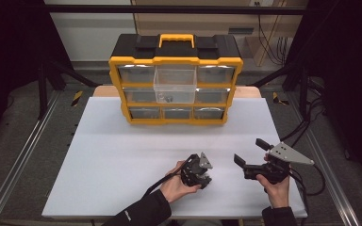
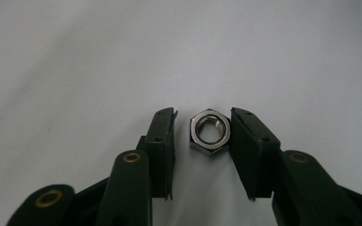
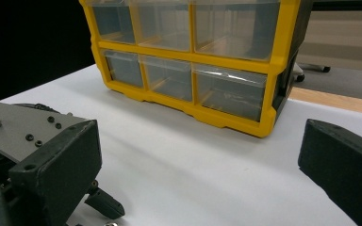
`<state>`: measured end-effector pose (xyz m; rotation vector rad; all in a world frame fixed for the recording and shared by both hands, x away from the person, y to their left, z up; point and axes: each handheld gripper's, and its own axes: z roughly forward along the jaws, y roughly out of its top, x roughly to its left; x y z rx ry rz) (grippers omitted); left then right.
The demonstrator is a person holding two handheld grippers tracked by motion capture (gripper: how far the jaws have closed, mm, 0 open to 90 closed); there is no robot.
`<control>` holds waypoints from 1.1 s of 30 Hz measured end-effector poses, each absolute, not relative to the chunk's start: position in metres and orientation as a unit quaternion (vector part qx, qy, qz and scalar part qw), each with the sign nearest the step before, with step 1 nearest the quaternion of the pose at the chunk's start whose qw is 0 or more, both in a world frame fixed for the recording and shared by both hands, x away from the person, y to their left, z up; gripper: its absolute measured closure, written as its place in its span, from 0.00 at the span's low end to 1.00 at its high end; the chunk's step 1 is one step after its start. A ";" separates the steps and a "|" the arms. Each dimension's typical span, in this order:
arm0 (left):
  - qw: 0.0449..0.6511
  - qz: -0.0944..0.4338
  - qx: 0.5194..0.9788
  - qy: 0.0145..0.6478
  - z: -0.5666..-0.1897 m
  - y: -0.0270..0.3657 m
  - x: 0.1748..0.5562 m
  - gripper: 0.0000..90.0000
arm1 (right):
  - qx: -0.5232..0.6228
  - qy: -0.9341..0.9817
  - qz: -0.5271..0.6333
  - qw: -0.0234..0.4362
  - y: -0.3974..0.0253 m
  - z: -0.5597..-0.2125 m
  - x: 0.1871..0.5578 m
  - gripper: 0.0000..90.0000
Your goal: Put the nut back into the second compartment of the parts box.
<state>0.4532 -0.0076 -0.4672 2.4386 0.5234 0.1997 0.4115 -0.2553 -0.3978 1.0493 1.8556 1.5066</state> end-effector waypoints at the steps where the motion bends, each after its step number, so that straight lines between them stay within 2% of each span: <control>1: 0.316 0.074 0.925 0.199 -0.467 -0.008 0.453 0.68 | 0.388 0.686 0.557 0.262 -0.255 -0.398 0.411 0.01; 8: 0.302 0.069 0.931 0.195 -0.465 -0.014 0.451 0.76 | 0.389 0.686 0.557 0.261 -0.255 -0.398 0.411 0.01; 24: 0.300 0.070 0.931 0.196 -0.461 -0.013 0.449 0.77 | 0.388 0.686 0.557 0.263 -0.255 -0.398 0.411 0.01; 33: 0.311 0.078 0.927 0.193 -0.445 0.001 0.445 0.77 | 0.390 0.686 0.556 0.262 -0.255 -0.398 0.411 0.01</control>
